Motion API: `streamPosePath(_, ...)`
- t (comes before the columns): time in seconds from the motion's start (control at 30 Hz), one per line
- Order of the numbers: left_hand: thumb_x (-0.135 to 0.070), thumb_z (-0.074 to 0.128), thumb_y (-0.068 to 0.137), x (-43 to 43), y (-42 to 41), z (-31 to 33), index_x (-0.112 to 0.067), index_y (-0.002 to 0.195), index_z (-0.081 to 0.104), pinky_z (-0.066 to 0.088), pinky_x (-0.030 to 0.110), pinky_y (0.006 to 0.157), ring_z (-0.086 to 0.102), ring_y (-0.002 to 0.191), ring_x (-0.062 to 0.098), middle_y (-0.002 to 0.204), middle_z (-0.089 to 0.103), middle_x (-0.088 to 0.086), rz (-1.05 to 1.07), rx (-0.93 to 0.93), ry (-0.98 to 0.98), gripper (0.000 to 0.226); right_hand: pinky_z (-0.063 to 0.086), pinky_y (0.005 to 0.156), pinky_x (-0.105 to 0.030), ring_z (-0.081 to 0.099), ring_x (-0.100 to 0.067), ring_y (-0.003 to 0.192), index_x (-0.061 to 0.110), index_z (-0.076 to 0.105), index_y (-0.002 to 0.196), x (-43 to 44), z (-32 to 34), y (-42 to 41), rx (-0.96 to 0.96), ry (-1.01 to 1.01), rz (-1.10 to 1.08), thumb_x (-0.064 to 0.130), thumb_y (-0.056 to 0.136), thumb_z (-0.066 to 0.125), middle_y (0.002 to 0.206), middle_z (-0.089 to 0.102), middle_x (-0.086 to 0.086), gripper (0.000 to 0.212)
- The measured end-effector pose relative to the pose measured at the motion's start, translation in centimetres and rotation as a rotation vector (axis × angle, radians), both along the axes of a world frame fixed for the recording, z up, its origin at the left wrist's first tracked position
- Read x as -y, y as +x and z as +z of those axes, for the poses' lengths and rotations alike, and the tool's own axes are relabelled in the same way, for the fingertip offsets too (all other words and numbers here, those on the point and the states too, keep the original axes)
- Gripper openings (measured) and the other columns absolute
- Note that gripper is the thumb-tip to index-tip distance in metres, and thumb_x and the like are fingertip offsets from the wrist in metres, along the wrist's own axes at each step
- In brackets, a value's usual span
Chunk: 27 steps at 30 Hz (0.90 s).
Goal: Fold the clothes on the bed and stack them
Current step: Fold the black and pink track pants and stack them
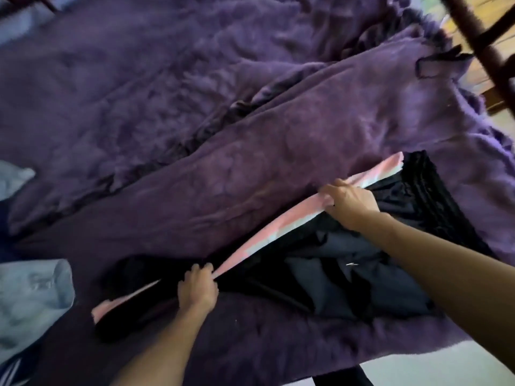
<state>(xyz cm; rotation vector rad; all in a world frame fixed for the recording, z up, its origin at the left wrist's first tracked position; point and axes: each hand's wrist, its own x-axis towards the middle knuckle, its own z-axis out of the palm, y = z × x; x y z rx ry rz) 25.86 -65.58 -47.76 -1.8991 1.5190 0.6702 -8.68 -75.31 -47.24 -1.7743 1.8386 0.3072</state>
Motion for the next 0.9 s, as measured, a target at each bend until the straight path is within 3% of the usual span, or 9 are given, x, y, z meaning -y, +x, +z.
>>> streamPosePath(0.1,-0.018,0.050,0.093,-0.1,1.3,-0.6,-0.017,0.097,0.063,0.047,0.039,0.076,0.058,0.096,0.028,0.102,0.062,0.006,0.061,-0.062,-0.219,0.013,0.047,0.077,-0.038,0.061,-0.035,0.099,0.026,0.070,0.103,-0.5,-0.9,0.8,0.017,-0.047,-0.077,0.028,0.090,0.057,0.111,0.063,-0.005,0.018)
streamPosePath(0.2,-0.015,0.051,0.093,2.8,2.9,1.1,-0.012,0.090,0.062,0.046,0.042,0.069,0.061,0.088,0.036,0.093,0.065,0.012,0.176,-0.188,-0.470,0.012,0.048,0.075,-0.040,0.061,-0.037,0.093,0.019,0.072,0.098,-0.3,0.4,0.6,0.088,-0.178,-0.201,0.026,0.089,0.062,0.100,0.064,-0.011,0.015)
streamPosePath(0.33,-0.013,0.054,0.091,9.7,4.5,4.1,-0.012,0.092,0.064,0.045,0.043,0.070,0.061,0.087,0.040,0.092,0.068,0.016,0.142,-0.304,-0.643,0.011,0.047,0.082,-0.042,0.062,-0.040,0.097,0.012,0.074,0.103,4.1,3.2,0.7,0.100,-0.314,-0.324,0.024,0.089,0.063,0.103,0.068,-0.021,0.021)
streamPosePath(0.43,-0.011,0.052,0.091,14.0,5.0,3.9,-0.012,0.100,0.064,0.045,0.042,0.078,0.060,0.096,0.037,0.101,0.067,0.013,0.163,-0.383,-0.693,0.015,0.047,0.088,-0.042,0.060,-0.041,0.103,0.011,0.072,0.108,7.4,3.1,1.0,0.079,-0.323,-0.449,0.025,0.090,0.061,0.109,0.067,-0.024,0.026)
streamPosePath(0.53,-0.017,0.057,0.092,14.3,6.9,2.4,-0.015,0.121,0.056,0.045,0.045,0.093,0.054,0.111,0.033,0.119,0.058,0.012,0.304,-0.394,-0.627,0.029,0.043,0.097,-0.042,0.056,-0.039,0.114,0.014,0.066,0.122,7.4,2.0,1.8,0.062,-0.227,-0.496,0.024,0.089,0.060,0.123,0.062,-0.021,0.034)
streamPosePath(0.63,-0.023,0.062,0.089,9.2,11.1,1.6,-0.014,0.119,0.056,0.046,0.046,0.091,0.054,0.110,0.035,0.119,0.055,0.014,0.371,-0.313,-0.528,0.032,0.044,0.095,-0.046,0.052,-0.039,0.118,0.012,0.054,0.133,4.6,1.7,4.4,0.026,-0.216,-0.311,0.019,0.084,0.064,0.134,0.050,-0.021,0.051)
streamPosePath(0.77,-0.038,0.076,0.073,0.2,16.4,1.6,-0.017,0.121,0.055,0.046,0.046,0.083,0.051,0.107,0.034,0.114,0.051,0.011,0.228,-0.119,-0.349,0.056,0.048,0.087,-0.041,0.057,-0.035,0.110,0.019,0.060,0.124,1.0,2.2,11.4,0.043,-0.141,-0.108,0.024,0.084,0.064,0.127,0.056,-0.012,0.041)
streamPosePath(0.83,-0.042,0.078,0.069,-2.9,17.8,0.8,-0.025,0.137,0.040,0.043,0.044,0.088,0.046,0.113,0.029,0.123,0.046,0.006,0.072,-0.067,-0.254,0.080,0.049,0.086,-0.038,0.062,-0.031,0.106,0.023,0.066,0.115,0.1,1.9,15.6,0.109,-0.032,-0.020,0.026,0.083,0.064,0.116,0.066,-0.008,0.033)
streamPosePath(0.9,-0.041,0.077,0.071,-4.6,18.9,-0.5,-0.030,0.143,0.030,0.039,0.041,0.093,0.041,0.119,0.026,0.134,0.039,0.004,-0.063,-0.009,-0.215,0.088,0.051,0.086,-0.037,0.063,-0.030,0.104,0.024,0.068,0.111,-0.5,0.7,20.1,0.174,0.023,0.050,0.026,0.082,0.065,0.110,0.069,-0.006,0.030)
